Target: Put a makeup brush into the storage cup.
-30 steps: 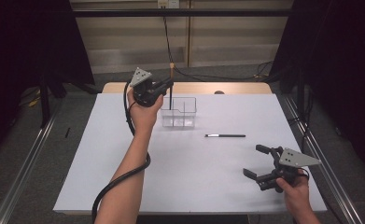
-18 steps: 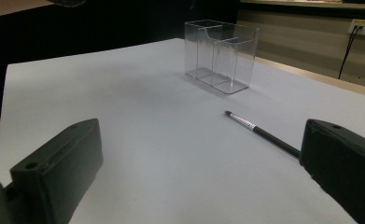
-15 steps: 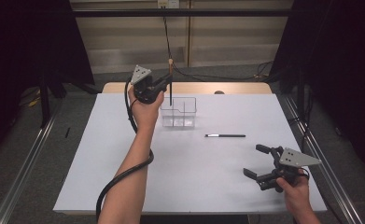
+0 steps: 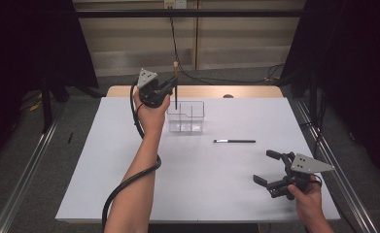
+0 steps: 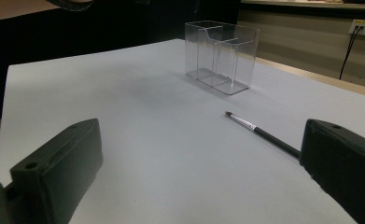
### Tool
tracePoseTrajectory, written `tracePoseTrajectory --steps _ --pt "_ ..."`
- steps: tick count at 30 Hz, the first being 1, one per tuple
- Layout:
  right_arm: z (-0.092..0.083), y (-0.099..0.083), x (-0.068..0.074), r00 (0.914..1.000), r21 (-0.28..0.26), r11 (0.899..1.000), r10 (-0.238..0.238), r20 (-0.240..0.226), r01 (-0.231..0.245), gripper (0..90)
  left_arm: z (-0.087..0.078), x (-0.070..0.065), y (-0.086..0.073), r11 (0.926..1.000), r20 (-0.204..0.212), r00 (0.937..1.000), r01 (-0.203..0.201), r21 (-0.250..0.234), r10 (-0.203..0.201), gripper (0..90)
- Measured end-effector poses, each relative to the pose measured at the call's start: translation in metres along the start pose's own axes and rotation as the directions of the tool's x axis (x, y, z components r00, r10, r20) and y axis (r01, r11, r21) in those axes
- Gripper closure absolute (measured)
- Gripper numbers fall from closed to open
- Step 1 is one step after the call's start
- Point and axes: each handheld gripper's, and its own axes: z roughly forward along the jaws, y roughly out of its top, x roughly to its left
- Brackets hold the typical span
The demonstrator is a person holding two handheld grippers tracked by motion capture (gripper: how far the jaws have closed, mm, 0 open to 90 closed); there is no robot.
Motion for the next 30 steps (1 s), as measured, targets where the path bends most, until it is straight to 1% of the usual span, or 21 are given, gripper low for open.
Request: tracePoseTrajectory --steps 4,7,15,18,21,26,28,30 --pt "0.000 0.000 0.000 1.0000 0.000 1.000 0.002 0.001 -0.002 0.0 0.001 0.001 -0.001 1.0000 -0.004 1.0000 -0.005 0.004 0.005 84.1" --pt "0.000 0.000 0.000 1.0000 -0.001 1.000 0.002 0.000 -0.002 0.0 0.002 0.001 -0.003 1.0000 -0.015 0.9999 -0.001 0.002 0.001 84.1" --pt "0.000 0.000 0.000 1.0000 0.000 1.000 0.000 -0.003 0.000 0.0 0.003 0.005 -0.009 1.0000 -0.040 0.9992 -0.006 0.006 0.006 84.1" --pt "0.000 0.000 -0.001 1.0000 0.000 1.000 0.002 -0.005 -0.002 0.0 0.003 0.006 -0.011 0.9998 -0.048 0.9987 -0.018 0.012 0.018 84.1" --pt "0.001 0.000 -0.001 1.0000 -0.001 1.000 0.001 -0.004 -0.001 0.0 0.004 0.008 -0.013 0.9997 -0.058 0.9981 -0.019 0.015 0.019 84.1" --pt "0.001 0.000 -0.001 1.0000 0.000 1.000 0.003 -0.004 -0.003 0.0 0.003 0.010 -0.015 0.9998 -0.063 0.9979 -0.017 0.014 0.018 84.1" --pt "0.001 0.000 -0.001 1.0000 0.001 1.000 0.003 -0.005 -0.003 0.0 0.002 0.011 -0.016 0.9996 -0.070 0.9973 -0.022 0.019 0.023 84.0" --pt "0.001 0.000 -0.001 1.0000 0.002 1.000 0.001 -0.005 -0.001 0.0 0.002 0.011 -0.017 0.9997 -0.074 0.9971 -0.016 0.020 0.018 84.0"
